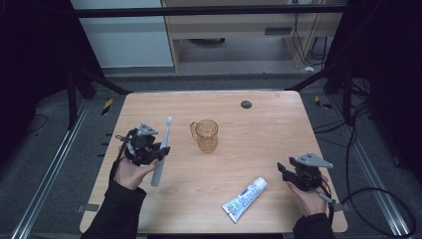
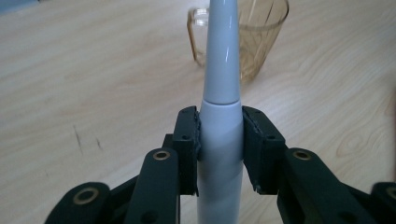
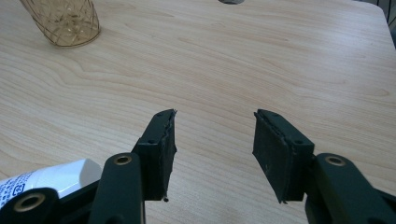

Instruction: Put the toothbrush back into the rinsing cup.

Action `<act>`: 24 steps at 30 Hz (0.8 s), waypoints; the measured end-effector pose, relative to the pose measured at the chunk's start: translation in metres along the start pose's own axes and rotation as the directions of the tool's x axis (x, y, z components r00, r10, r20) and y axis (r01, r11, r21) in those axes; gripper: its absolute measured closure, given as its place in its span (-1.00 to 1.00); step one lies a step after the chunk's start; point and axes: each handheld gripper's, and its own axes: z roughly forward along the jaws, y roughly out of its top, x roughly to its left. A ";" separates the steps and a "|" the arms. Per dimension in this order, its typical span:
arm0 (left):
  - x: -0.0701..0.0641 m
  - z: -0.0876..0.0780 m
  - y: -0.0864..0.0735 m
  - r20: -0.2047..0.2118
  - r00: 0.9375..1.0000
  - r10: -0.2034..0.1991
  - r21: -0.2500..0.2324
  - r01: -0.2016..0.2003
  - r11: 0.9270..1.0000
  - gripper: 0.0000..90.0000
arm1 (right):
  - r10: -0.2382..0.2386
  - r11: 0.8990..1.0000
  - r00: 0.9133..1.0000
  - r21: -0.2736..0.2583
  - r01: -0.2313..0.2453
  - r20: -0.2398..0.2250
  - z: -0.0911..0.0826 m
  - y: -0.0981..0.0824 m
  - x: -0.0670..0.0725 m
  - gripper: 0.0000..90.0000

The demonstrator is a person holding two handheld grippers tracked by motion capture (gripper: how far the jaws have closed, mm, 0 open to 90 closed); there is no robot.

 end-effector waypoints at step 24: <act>-0.001 0.007 0.054 -0.030 0.997 -0.064 -0.295 0.052 0.954 0.49 | 0.001 1.000 1.000 -0.009 -0.001 0.009 0.000 -0.002 -0.002 0.07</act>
